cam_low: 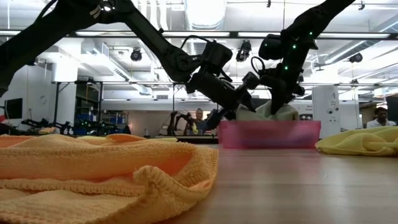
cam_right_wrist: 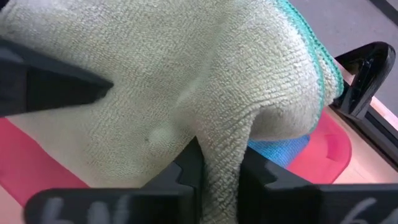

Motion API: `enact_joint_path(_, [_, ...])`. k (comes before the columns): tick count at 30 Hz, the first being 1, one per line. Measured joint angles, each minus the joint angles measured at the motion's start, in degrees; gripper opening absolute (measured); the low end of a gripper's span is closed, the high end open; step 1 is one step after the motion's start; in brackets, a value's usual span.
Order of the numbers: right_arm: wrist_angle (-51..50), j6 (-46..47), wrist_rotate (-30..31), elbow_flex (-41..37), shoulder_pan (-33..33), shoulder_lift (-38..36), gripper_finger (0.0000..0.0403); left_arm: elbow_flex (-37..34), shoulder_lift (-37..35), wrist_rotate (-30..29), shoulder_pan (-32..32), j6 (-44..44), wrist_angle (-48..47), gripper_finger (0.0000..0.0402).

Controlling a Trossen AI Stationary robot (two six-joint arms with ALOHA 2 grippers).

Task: Fold microfiber towels
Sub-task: Put the folded green microfiber cloth into the red bin

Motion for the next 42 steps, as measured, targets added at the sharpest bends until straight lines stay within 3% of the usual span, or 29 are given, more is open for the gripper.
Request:
enact_joint_path(8, [-1.01,1.44,0.45,-0.15,0.0,0.33,0.0113,-0.02,0.0,4.42,0.0,0.17,-2.82,0.0175])
enact_joint_path(22, [-4.27,4.49,2.1,-0.15,0.0,-0.68,0.0118,-0.07,-1.65,6.62,-0.65,7.63,-4.63,0.0238])
enact_joint_path(42, [-8.83,6.22,6.08,0.22,0.0,-0.83,0.0118,-0.15,-7.9,3.47,-0.74,18.35,-21.38,0.0245])
